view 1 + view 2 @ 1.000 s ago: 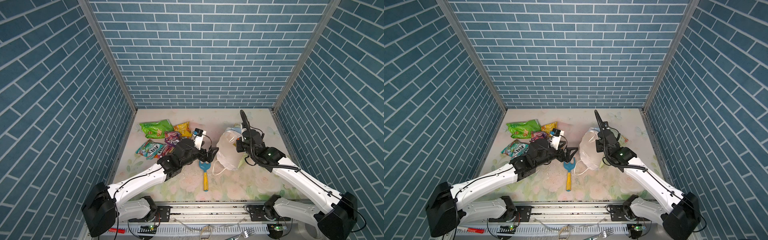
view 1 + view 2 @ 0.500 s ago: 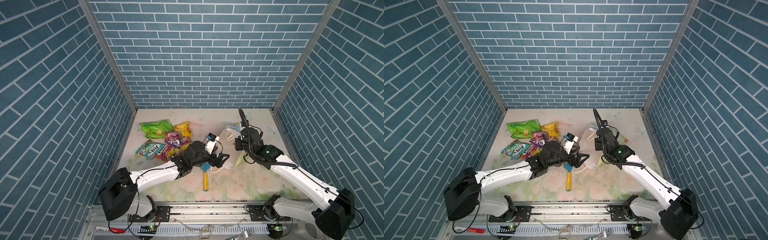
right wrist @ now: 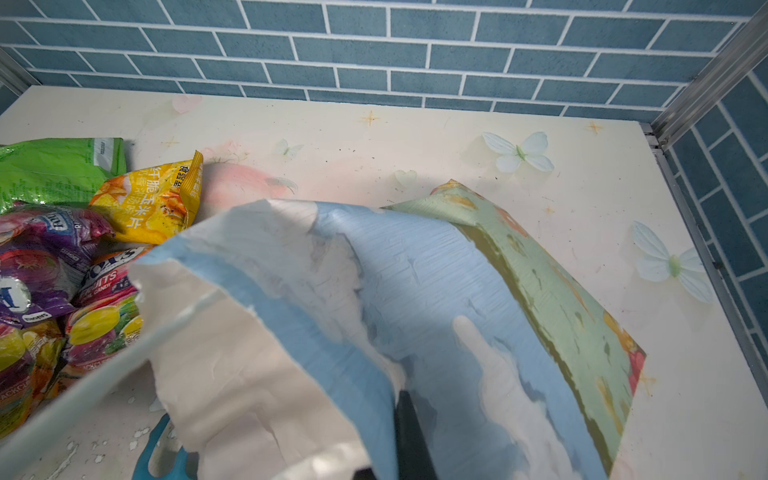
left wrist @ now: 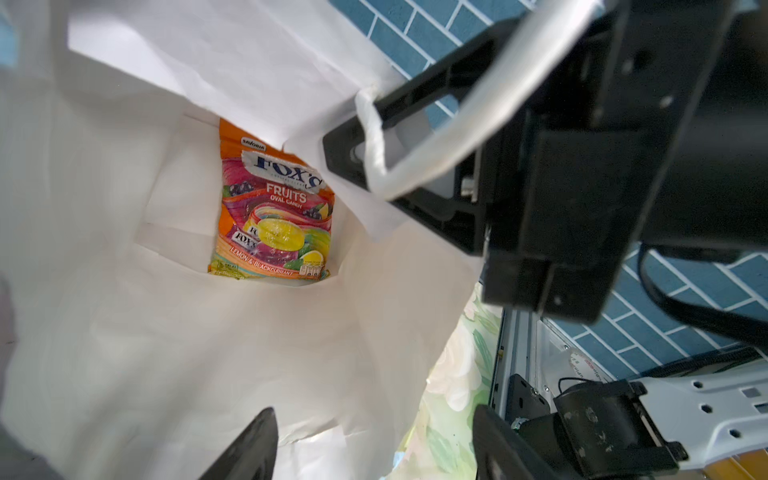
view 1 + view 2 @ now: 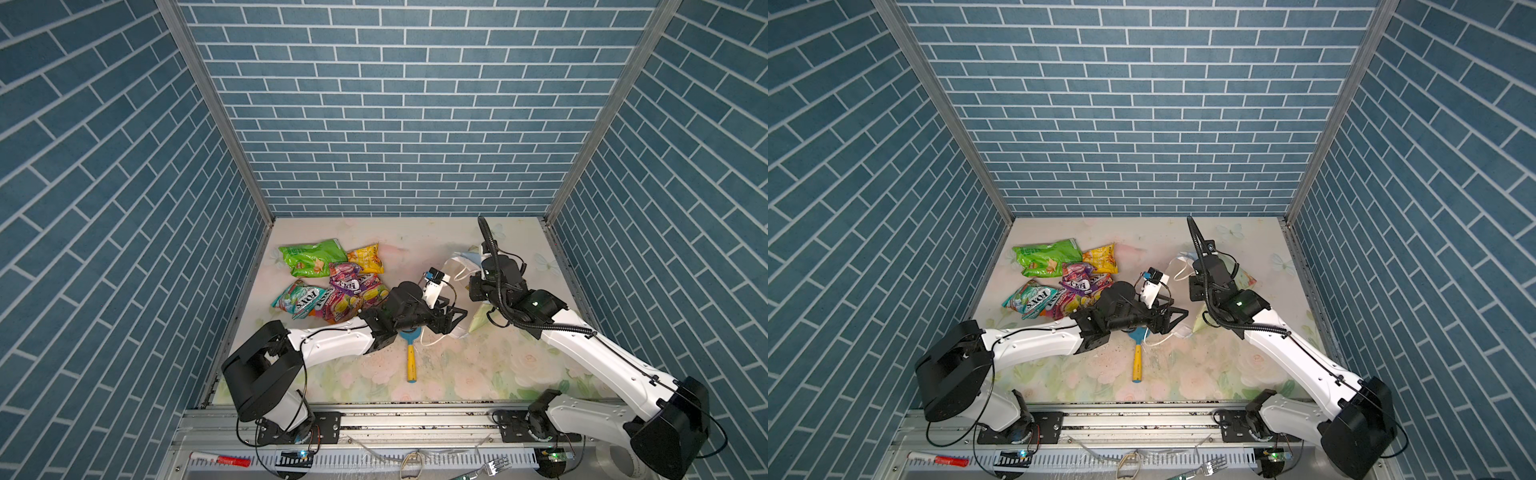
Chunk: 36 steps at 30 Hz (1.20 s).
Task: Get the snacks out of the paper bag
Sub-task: 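Lower the open left gripper into the paper bag toward the orange Fox's bag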
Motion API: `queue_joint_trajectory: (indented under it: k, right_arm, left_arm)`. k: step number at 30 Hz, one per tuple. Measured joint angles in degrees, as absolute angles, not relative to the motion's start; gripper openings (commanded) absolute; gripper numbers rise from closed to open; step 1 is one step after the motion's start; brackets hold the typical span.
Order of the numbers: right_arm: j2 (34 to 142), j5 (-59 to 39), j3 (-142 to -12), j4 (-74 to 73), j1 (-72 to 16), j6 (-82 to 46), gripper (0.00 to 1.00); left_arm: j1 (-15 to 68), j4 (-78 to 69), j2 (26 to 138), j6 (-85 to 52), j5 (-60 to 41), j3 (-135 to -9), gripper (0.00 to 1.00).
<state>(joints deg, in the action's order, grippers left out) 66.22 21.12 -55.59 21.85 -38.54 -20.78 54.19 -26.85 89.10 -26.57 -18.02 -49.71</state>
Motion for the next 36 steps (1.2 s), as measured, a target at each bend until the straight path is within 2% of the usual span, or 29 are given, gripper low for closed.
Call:
queue_joint_trajectory:
  k: [6,15,36]
  right_arm:
    - [65.6,20.1,-55.6,21.8,-38.5,-20.8,0.00]
    - [63.6,19.0,-55.6,21.8,-38.5,-21.2,0.00]
    - [62.0,17.7,-54.8,20.9,-38.3,-23.7,0.00]
  left_arm:
    - [54.2,-26.9,93.7,-26.5,-16.6,-52.7,0.69]
    - [54.2,-26.6,103.6,-26.7,-15.2,-58.1,0.55]
    - [54.2,-20.5,108.3,-25.7,-13.3,-64.6,0.60]
